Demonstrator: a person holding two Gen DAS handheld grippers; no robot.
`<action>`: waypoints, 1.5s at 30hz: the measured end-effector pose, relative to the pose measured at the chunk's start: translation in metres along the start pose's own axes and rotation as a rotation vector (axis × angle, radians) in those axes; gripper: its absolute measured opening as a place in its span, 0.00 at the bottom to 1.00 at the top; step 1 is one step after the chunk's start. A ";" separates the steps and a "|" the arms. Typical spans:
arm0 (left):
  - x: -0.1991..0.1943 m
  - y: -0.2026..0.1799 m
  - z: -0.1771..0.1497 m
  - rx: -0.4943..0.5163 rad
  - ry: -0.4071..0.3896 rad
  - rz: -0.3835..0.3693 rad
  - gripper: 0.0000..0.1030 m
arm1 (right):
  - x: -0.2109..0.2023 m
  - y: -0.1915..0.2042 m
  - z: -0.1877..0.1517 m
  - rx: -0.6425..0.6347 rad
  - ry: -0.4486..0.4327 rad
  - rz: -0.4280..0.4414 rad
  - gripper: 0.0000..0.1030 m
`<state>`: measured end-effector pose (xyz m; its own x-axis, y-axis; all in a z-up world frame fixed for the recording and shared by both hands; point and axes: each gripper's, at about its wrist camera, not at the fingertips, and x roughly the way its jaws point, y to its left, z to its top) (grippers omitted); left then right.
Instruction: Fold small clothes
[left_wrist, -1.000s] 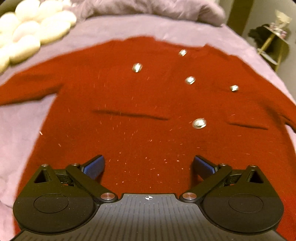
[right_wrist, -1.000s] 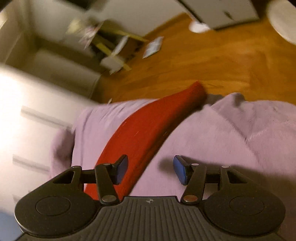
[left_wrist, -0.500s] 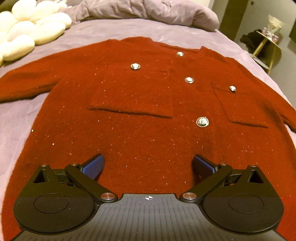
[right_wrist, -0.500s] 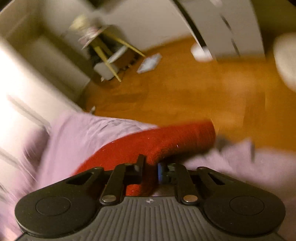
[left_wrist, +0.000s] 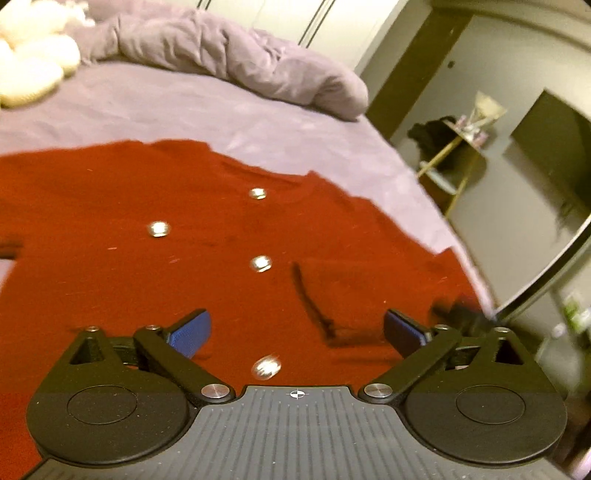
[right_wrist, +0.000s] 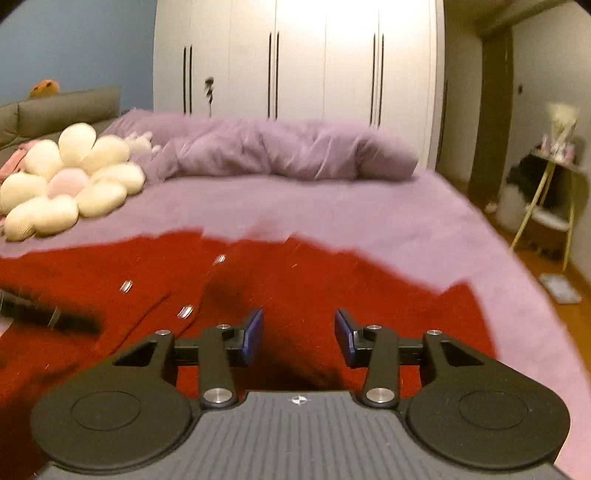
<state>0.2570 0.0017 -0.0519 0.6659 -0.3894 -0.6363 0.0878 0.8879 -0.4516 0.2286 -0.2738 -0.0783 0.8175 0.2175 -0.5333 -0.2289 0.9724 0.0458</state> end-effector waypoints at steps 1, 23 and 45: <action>0.009 0.001 0.005 -0.020 0.016 -0.022 0.90 | 0.000 -0.006 -0.004 0.046 0.016 -0.003 0.39; 0.119 -0.009 0.041 -0.149 0.200 -0.106 0.12 | -0.013 -0.097 -0.049 0.563 0.048 0.100 0.39; 0.073 0.109 0.077 -0.073 0.031 0.181 0.12 | 0.069 -0.088 -0.039 0.802 0.121 0.190 0.39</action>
<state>0.3722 0.0887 -0.0996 0.6424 -0.2332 -0.7300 -0.0865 0.9244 -0.3714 0.2845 -0.3472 -0.1523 0.7300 0.4183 -0.5404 0.1259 0.6949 0.7080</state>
